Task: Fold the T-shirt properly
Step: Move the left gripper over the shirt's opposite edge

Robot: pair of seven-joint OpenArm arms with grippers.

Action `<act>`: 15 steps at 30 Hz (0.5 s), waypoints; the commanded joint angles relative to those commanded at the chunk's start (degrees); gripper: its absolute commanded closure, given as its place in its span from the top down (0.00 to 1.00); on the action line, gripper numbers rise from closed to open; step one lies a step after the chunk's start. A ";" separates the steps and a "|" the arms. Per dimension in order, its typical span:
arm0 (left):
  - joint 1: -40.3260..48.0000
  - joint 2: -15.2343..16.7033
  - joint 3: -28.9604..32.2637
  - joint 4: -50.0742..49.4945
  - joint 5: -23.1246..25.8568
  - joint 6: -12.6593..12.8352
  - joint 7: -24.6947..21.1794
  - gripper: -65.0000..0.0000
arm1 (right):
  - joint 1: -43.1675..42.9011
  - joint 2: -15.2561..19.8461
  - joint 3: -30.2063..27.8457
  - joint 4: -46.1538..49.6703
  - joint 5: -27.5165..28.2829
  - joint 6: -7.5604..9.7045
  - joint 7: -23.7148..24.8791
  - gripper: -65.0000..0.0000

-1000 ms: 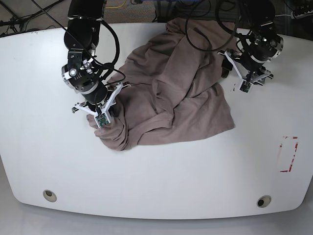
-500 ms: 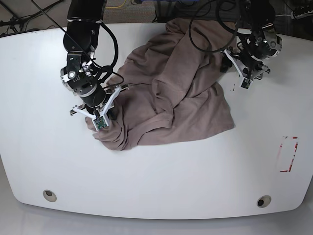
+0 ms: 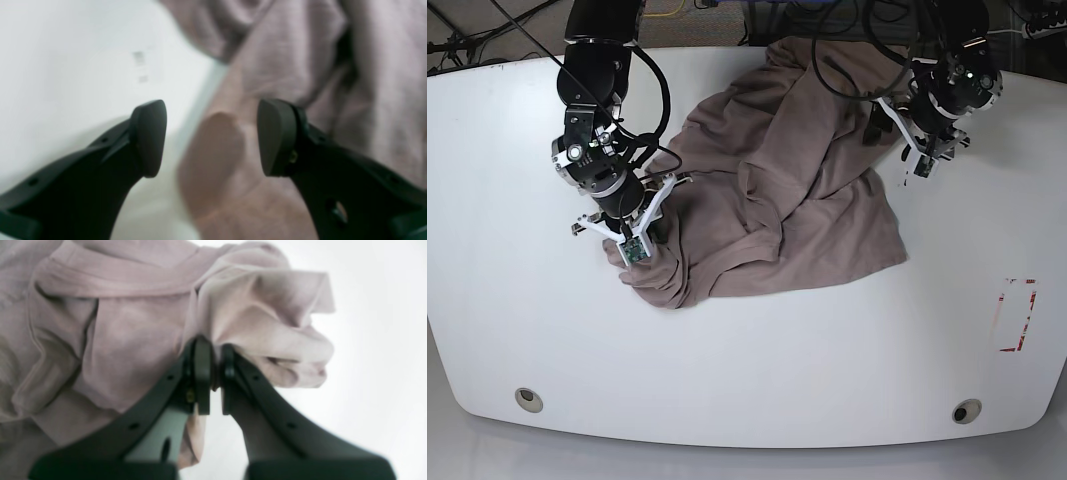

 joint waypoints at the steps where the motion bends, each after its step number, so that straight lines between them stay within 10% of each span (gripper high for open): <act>1: -0.05 0.00 0.32 -0.05 0.05 0.00 -0.01 0.61 | -0.02 -0.01 0.02 0.05 0.02 0.02 -0.02 0.03; 15: -2.95 0.22 1.79 -2.02 0.56 0.00 0.64 0.61 | -1.06 -0.05 -0.44 0.40 -0.44 -0.03 -0.03 0.02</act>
